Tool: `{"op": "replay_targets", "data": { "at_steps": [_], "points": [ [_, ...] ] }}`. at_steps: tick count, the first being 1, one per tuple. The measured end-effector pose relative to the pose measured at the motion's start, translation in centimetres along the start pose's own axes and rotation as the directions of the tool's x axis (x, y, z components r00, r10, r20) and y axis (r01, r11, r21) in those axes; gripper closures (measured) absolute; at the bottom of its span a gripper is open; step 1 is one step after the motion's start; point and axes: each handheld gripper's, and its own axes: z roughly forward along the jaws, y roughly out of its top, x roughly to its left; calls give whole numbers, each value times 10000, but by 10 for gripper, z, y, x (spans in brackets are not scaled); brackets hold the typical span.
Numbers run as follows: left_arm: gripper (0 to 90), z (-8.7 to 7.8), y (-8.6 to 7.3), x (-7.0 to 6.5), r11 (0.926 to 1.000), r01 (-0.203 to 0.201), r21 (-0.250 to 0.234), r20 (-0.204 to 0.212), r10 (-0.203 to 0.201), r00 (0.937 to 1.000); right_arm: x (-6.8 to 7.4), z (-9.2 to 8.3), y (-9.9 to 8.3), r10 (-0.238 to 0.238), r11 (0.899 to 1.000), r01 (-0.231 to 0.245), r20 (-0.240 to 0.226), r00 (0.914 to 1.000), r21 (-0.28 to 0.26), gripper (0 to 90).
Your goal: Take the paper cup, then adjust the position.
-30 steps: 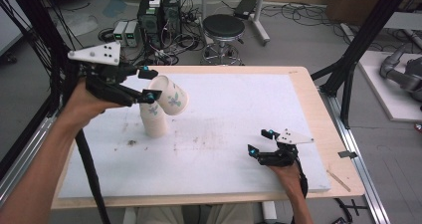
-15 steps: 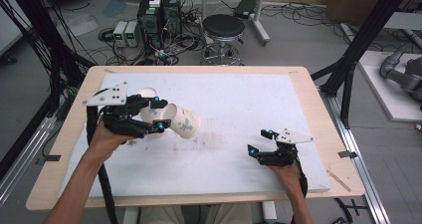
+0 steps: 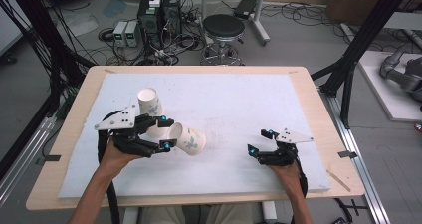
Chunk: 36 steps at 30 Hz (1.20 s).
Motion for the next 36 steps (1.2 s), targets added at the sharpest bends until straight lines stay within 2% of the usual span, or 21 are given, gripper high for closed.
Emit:
{"op": "replay_targets", "data": {
  "at_steps": [5,10,26,27,30,31,33,34,35,36],
  "points": [
    [376,2,-12,2,9999,136,-82,-14,-136,9999,0,0,0,-126,9999,126,15,9999,-25,171],
    [376,1,-14,4,9990,148,-424,-1,-149,9999,0,-1,0,-131,9999,131,44,9999,-100,171],
    [375,1,-16,8,9995,135,-292,24,-134,9999,-1,-1,0,6,9999,-7,-80,10000,-125,170],
    [375,1,-16,9,9994,134,-325,94,-131,9999,-2,-1,0,38,9999,-39,-141,9999,-116,171],
    [376,2,-16,10,9992,155,-357,166,-149,9998,-7,-1,0,233,9997,-239,-998,9947,-41,171],
    [376,2,-17,10,9992,161,-359,206,-154,9997,-7,-1,0,233,9997,-239,-998,9947,-41,171],
    [376,2,-18,11,9993,168,-343,249,-159,9996,-7,-3,2,59,10000,-66,-1097,9939,-64,171],
    [375,3,-19,11,9992,203,-353,287,-193,9994,-7,-5,6,-54,9996,15,-1398,9902,-278,170],
    [375,3,-19,12,9992,200,-336,322,-189,9993,-7,-5,6,-54,9996,15,-1398,9902,-278,170],
    [375,4,-19,12,9992,203,-332,346,-191,9992,-4,-8,13,-240,9988,169,-1626,9864,-449,171]
  ]
}}
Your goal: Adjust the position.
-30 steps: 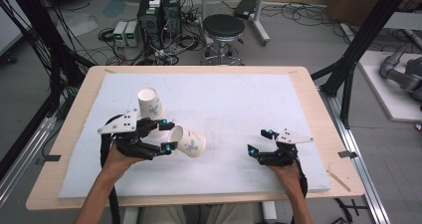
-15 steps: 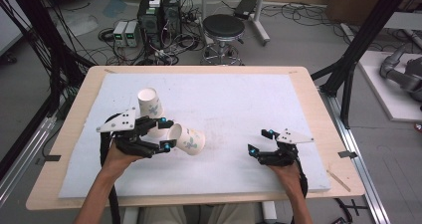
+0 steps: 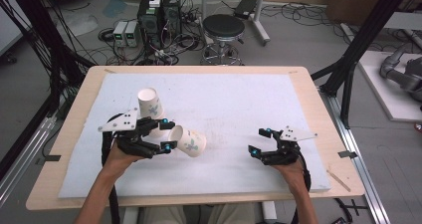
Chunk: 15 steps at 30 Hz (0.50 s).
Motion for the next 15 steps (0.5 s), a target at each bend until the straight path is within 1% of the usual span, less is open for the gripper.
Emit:
{"op": "replay_targets", "data": {
  "at_steps": [1,2,3,4,6,7,8,9,10,11,12,13,15],
  "points": [
    [375,0,0,0,10000,6,-11,14,-6,10000,0,0,0,0,10000,0,0,10000,0,171],
    [376,1,-1,0,10000,28,-11,64,-28,10000,2,-2,9,-197,9996,191,-321,9993,-197,171],
    [375,1,-1,0,10000,33,8,57,-33,10000,4,-2,13,-250,9994,237,-490,9985,-254,171],
    [375,1,-1,0,10000,38,14,95,-38,9999,4,-2,13,-250,9994,237,-490,9985,-254,171],
    [375,2,-2,0,10000,50,-27,126,-50,9999,6,-3,20,-396,9986,365,-832,9957,-386,171],
    [375,2,-3,0,10000,46,-47,147,-45,9999,9,-3,25,-585,9975,543,-997,9933,-450,171],
    [375,2,-4,0,9999,91,-59,191,-90,9998,10,-2,28,-661,9972,618,-1109,9916,-421,171],
    [376,3,-5,-1,10000,94,-24,163,-94,9998,12,-1,33,-794,9963,742,-1295,9884,-442,171],
    [375,3,-5,-1,9999,101,-10,160,-101,9998,15,0,41,-937,9953,887,-1579,9830,-387,171],
    [375,2,-7,-1,9999,131,-51,186,-130,9997,15,0,41,-937,9953,887,-1579,9830,-387,171],
    [376,2,-7,0,9999,114,-86,196,-113,9997,18,2,47,-1119,9935,1067,-1779,9777,-387,171],
    [376,2,-9,-1,9997,160,-177,217,-156,9996,18,2,47,-1119,9935,1067,-1779,9777,-387,171],
    [376,1,-10,-1,9996,202,-215,226,-197,9996,20,3,54,-1295,9914,1228,-1996,9713,-456,171]
  ]
}}
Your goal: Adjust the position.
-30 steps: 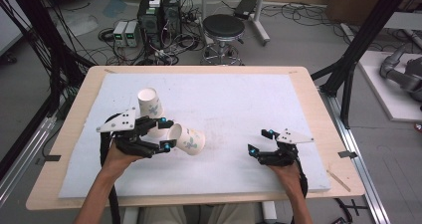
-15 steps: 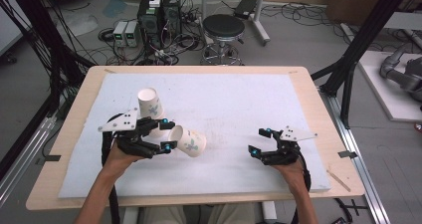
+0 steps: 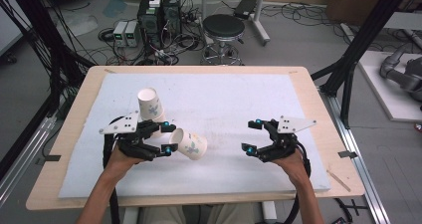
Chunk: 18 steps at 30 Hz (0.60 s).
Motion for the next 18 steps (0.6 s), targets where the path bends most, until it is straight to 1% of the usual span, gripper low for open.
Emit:
{"op": "replay_targets", "data": {
  "at_steps": [2,3,4,5,6,7,8,9,10,11,13,15,16,17,18],
  "points": [
    [375,-1,-1,0,10000,35,-51,-9,-35,10000,1,2,6,-125,9999,126,-206,9997,30,171],
    [376,0,-1,0,10000,49,-82,5,-49,10000,2,5,12,-269,9996,271,-389,9989,50,171],
    [376,0,-1,-1,9999,47,-95,-15,-47,10000,2,5,12,-269,9996,271,-389,9989,50,171],
    [375,0,-1,-1,10000,33,-89,21,-32,10000,3,7,15,-289,9996,291,-508,9983,28,171],
    [376,1,-1,-1,9998,79,-156,79,-78,9999,6,13,21,-415,9991,419,-744,9964,28,171],
    [376,2,-1,-2,9998,79,-185,94,-77,9999,6,13,21,-415,9991,419,-744,9964,28,171],
    [376,3,0,-2,9999,36,-169,89,-34,10000,7,16,23,-427,9990,436,-916,9949,78,171],
    [376,4,0,-3,9998,50,-187,112,-48,9999,10,24,28,-541,9983,562,-1143,9920,155,171],
    [376,5,0,-3,9998,64,-202,158,-61,9999,10,24,28,-541,9983,562,-1143,9920,155,171],
    [375,7,0,-3,9998,66,-201,175,-63,9998,13,34,33,-656,9974,693,-1445,9873,212,171],
    [376,9,0,-4,9998,50,-187,250,-45,9997,14,37,34,-681,9970,728,-1510,9862,256,170],
    [376,13,0,-5,9998,43,-191,334,-36,9994,20,52,40,-783,9958,861,-1983,9770,312,170],
    [376,14,0,-6,9998,28,-193,347,-21,9994,20,52,40,-783,9958,861,-1983,9770,312,170],
    [375,16,0,-7,9998,18,-178,402,-11,9992,21,55,41,-824,9953,913,-2082,9746,336,171],
    [376,17,1,-7,9998,30,-185,446,-21,9990,24,63,44,-871,9936,1009,-2266,9701,501,170]
  ]
}}
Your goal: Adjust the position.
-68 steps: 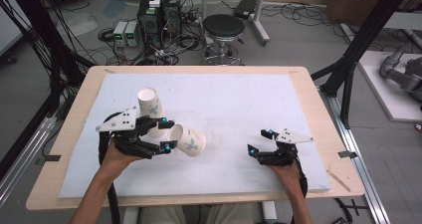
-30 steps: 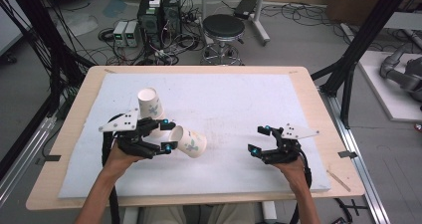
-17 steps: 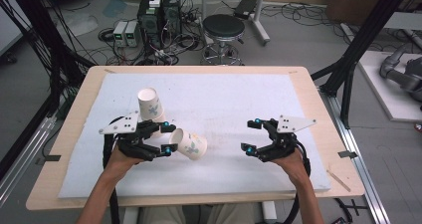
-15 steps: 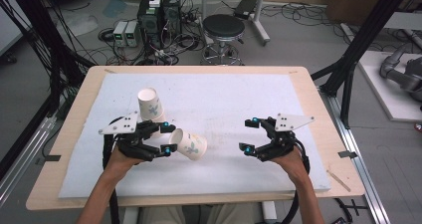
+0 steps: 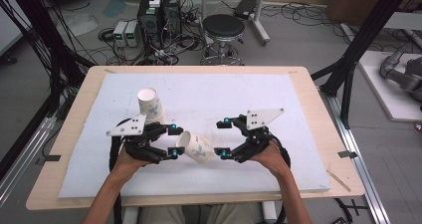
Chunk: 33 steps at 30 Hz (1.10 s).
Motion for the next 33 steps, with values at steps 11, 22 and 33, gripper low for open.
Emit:
{"op": "replay_targets", "data": {
  "at_steps": [11,22,33],
  "points": [
    [376,8,4,-5,9999,-79,-100,323,82,9994,4,28,6,-113,9992,144,-801,9967,376,170],
    [376,7,12,-8,9990,-247,-370,409,262,9988,7,43,4,-62,9971,149,-1143,9934,750,171],
    [375,3,13,-7,9986,-172,-499,499,197,9986,7,46,3,-316,9951,426,-1218,9921,889,253]
  ]
}}
